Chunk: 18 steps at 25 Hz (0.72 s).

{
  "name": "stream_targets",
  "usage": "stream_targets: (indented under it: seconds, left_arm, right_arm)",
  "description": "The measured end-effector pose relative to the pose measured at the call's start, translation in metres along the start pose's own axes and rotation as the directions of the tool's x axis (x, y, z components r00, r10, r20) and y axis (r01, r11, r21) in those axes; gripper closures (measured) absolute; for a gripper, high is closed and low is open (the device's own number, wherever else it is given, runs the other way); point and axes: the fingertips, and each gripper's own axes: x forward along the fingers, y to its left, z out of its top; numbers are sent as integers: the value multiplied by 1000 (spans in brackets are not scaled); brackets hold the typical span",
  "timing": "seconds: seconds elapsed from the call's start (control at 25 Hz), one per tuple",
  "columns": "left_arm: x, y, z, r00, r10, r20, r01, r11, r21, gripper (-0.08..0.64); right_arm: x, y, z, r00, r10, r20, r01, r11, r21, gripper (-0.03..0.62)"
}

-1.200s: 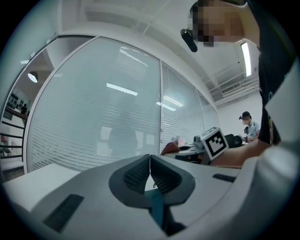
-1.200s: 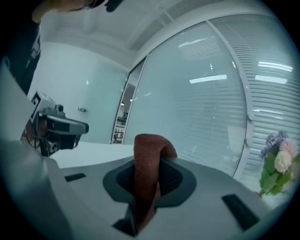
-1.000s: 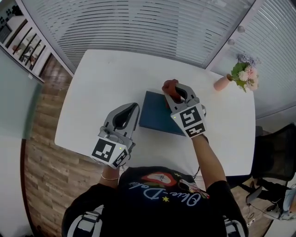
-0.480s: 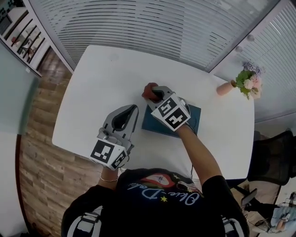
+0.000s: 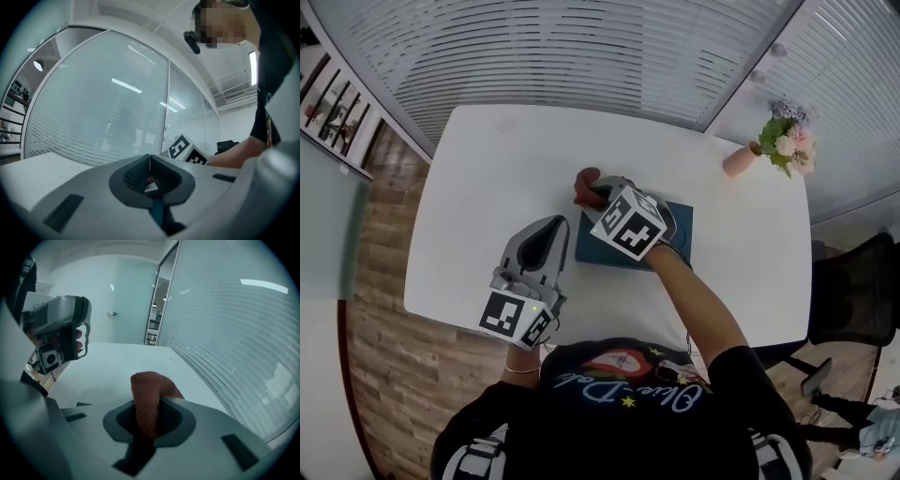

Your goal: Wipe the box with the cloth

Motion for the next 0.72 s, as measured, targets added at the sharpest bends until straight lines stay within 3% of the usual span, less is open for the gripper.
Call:
stream_targets:
  seconds: [0.72]
  left_arm:
    - [8, -14, -2, 998, -65, -4, 65, 998, -19, 555]
  right_arm:
    - [-40, -36, -58, 991, -105, -77, 115, 985, 127, 540]
